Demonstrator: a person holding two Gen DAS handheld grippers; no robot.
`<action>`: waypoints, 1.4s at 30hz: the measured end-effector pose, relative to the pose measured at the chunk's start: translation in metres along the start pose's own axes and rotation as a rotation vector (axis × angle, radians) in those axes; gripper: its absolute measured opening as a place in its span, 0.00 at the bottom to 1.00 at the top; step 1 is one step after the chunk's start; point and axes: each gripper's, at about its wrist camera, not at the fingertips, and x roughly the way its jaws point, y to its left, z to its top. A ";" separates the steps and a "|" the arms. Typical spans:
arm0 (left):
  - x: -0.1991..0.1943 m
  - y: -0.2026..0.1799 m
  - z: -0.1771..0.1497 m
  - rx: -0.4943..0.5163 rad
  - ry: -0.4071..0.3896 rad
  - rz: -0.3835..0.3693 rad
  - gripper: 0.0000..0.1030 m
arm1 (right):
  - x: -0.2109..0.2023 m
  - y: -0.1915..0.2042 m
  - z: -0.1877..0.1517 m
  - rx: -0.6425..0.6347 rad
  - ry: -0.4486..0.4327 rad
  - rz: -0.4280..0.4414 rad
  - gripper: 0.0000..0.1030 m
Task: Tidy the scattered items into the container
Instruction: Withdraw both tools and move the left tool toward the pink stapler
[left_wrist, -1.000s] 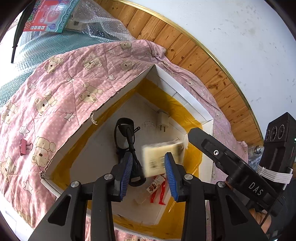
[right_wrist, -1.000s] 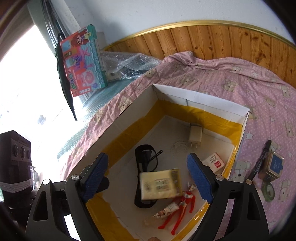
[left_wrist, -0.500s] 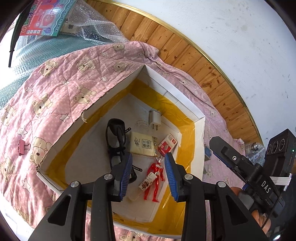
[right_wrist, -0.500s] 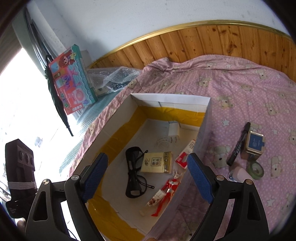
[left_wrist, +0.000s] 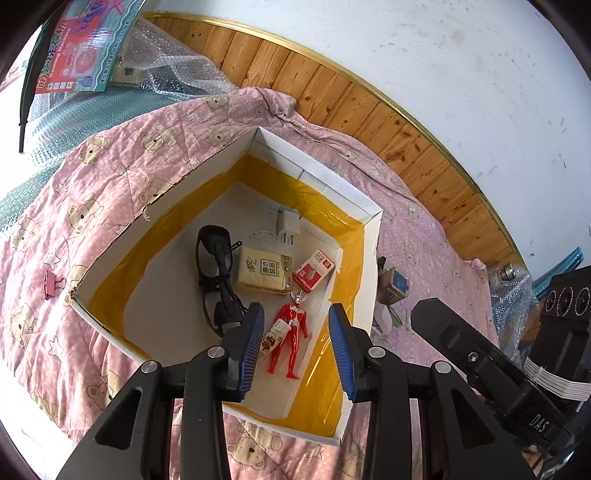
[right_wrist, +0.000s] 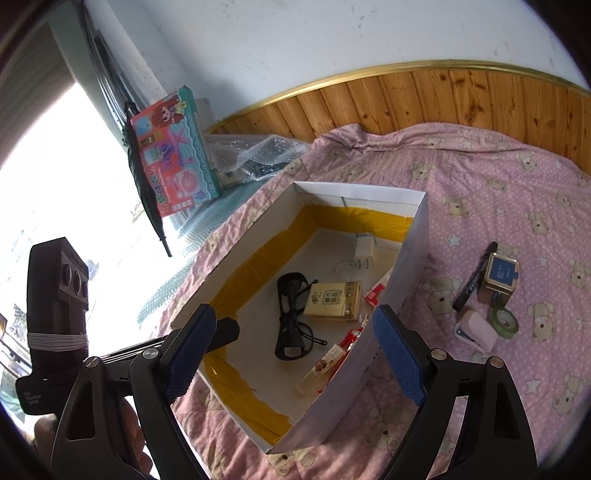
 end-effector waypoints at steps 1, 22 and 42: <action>-0.001 -0.003 -0.002 0.008 0.001 0.002 0.37 | -0.003 -0.001 -0.001 -0.002 -0.004 0.001 0.86; -0.003 -0.084 -0.042 0.147 0.023 0.022 0.37 | -0.075 -0.053 -0.041 0.079 -0.085 0.023 0.86; 0.066 -0.162 -0.078 0.295 0.149 0.028 0.45 | -0.100 -0.154 -0.073 0.271 -0.088 -0.117 0.76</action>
